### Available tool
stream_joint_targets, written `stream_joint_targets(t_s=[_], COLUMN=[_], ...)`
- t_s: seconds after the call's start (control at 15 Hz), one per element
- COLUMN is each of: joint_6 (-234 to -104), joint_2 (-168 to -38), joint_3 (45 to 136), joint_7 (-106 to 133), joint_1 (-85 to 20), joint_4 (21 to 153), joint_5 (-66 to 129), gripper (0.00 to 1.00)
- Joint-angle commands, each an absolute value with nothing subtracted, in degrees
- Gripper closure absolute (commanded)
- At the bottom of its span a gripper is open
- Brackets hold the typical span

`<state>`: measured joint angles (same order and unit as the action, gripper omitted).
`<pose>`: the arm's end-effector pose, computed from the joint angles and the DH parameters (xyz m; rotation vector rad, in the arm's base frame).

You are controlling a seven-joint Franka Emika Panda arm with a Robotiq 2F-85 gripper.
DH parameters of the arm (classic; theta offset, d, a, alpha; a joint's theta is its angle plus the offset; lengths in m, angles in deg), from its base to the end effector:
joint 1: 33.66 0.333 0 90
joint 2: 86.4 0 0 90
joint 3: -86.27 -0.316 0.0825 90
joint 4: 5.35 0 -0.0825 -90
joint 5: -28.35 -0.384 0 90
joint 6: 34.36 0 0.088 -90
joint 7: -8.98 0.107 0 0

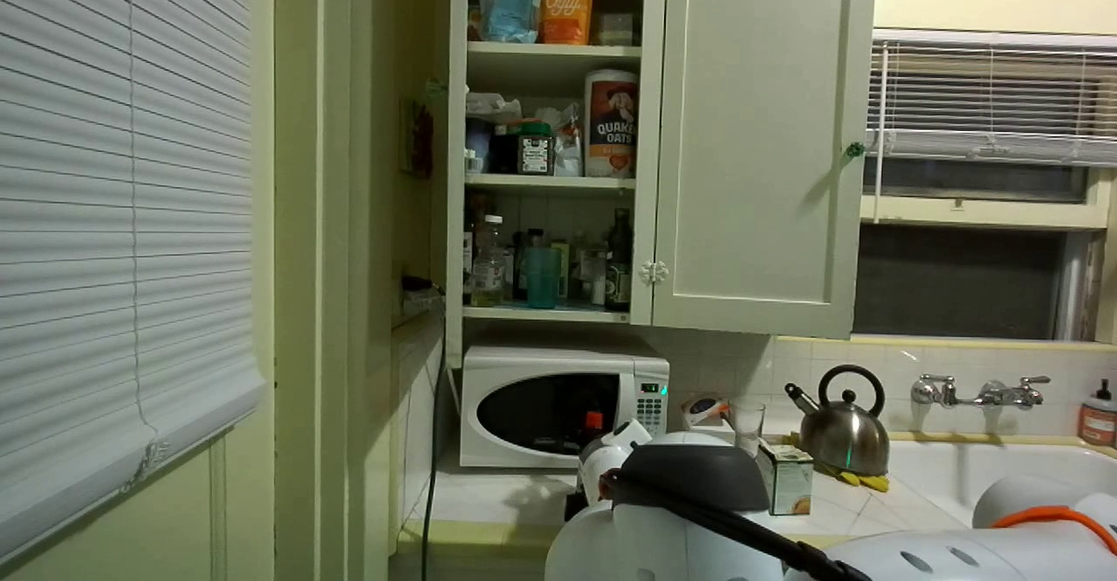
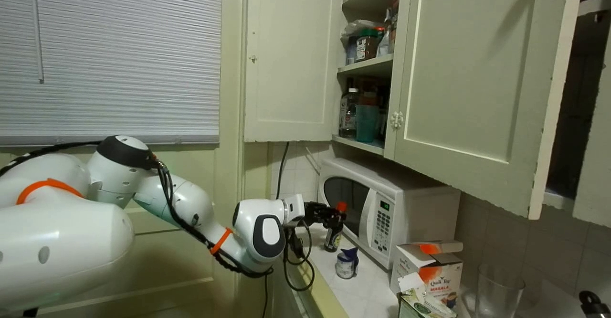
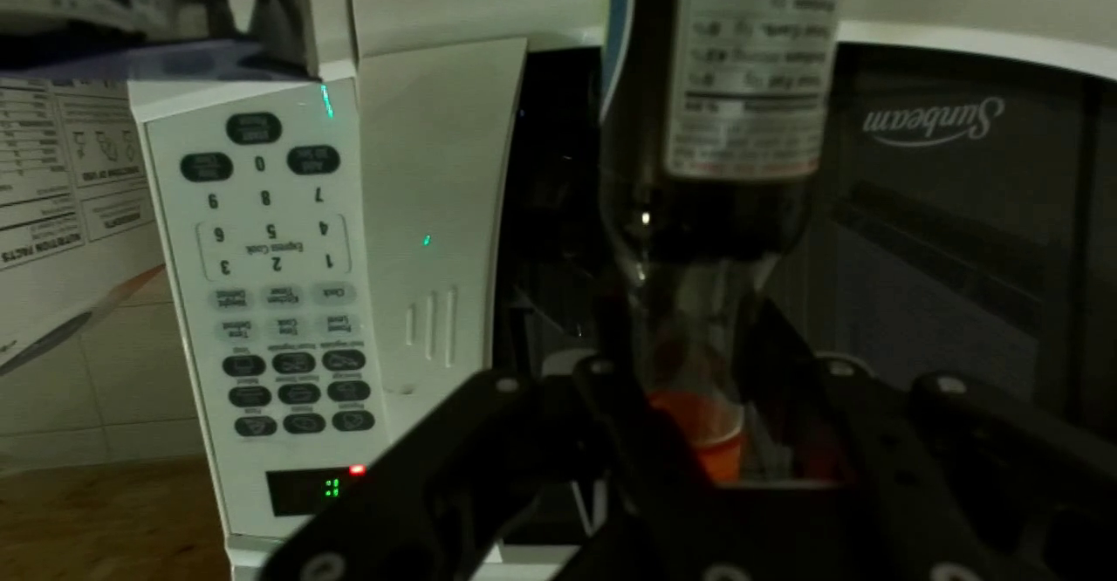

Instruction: Remove the soy sauce bottle from the cabinet and put it on the counter.

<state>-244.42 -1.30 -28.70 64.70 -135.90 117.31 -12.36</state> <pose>0.5695 0.1293 0.2006 2.1588 -0.4535 1.9538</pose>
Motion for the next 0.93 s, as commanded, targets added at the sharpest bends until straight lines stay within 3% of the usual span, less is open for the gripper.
stream_joint_targets(t_s=[0.0, 0.33, 0.6, 0.87], joint_6=[-247.5, -247.3, -238.5, -225.7], joint_2=[-1.3, -2.1, -12.5, -21.2], joint_3=[-29.0, -26.7, -21.5, -8.9], joint_7=[64.0, 63.3, 55.2, 44.7], joint_1=[-135.9, -134.7, -130.0, -124.0], joint_4=[118.3, 119.0, 126.6, 130.2], joint_5=[-13.5, -12.9, -4.9, 3.8], gripper=[0.37, 0.01, 0.0, 0.01])
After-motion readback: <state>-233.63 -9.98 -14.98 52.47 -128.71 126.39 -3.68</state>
